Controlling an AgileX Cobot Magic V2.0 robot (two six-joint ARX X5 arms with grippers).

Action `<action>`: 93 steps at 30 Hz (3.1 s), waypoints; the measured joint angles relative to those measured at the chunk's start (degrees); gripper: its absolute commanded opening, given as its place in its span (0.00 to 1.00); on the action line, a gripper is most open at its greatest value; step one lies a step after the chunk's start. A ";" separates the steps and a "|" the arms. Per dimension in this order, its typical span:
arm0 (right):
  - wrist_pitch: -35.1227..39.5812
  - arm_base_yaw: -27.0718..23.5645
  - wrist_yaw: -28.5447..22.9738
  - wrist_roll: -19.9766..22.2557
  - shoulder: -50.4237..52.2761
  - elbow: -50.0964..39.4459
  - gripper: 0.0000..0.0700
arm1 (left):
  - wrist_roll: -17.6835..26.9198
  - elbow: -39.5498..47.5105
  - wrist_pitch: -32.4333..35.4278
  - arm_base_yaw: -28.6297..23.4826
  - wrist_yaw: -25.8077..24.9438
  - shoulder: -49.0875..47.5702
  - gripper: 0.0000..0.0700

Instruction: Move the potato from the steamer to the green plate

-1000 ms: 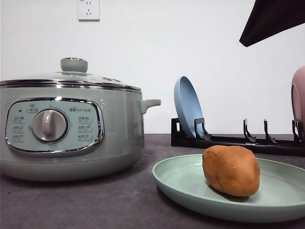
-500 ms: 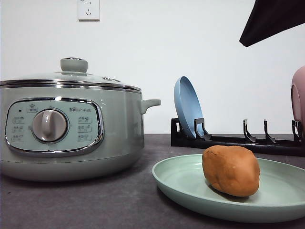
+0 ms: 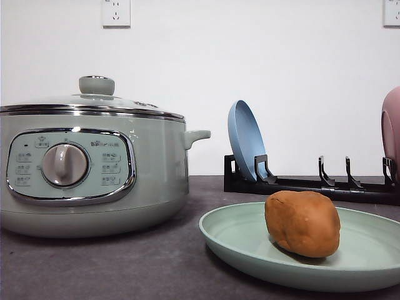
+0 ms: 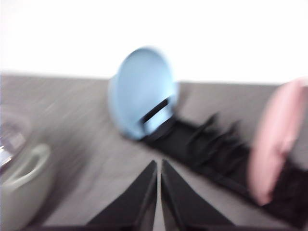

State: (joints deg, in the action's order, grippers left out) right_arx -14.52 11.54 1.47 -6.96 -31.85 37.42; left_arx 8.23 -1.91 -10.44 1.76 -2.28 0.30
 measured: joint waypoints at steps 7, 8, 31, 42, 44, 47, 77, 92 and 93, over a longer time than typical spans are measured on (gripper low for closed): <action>10.41 -9.52 1.55 1.10 12.63 -14.20 0.00 | 0.00 0.00 0.00 0.00 0.00 0.00 0.00; 11.50 -10.20 1.56 1.15 14.35 -16.03 0.00 | 0.00 0.00 0.00 0.01 0.00 0.00 0.00; 8.65 -11.55 1.69 1.60 31.51 -36.51 0.00 | 0.00 0.00 0.00 0.01 0.01 0.00 0.00; 4.87 -11.55 1.54 1.60 31.49 -36.47 0.00 | 0.00 0.00 0.00 0.01 0.00 0.00 0.00; 4.97 -11.55 1.53 1.60 31.49 -36.47 0.00 | 0.00 0.00 0.00 0.00 0.00 0.00 0.00; 5.02 -11.55 1.54 1.60 31.49 -36.49 0.00 | 0.00 0.00 0.00 0.00 0.00 0.00 0.00; 5.05 -11.55 1.53 1.60 31.49 -36.49 0.00 | 0.00 0.00 0.00 0.00 0.00 0.00 0.00; 5.06 -11.55 1.56 1.60 31.49 -36.49 0.00 | 0.00 0.00 0.00 0.02 0.01 0.00 0.00; 5.06 -11.55 1.54 1.60 31.49 -36.49 0.00 | 0.00 0.00 0.00 0.01 0.00 0.00 0.00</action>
State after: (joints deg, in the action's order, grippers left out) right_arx -9.45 -0.01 3.01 -5.37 -0.36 0.93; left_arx 8.23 -1.91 -10.44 1.77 -2.28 0.30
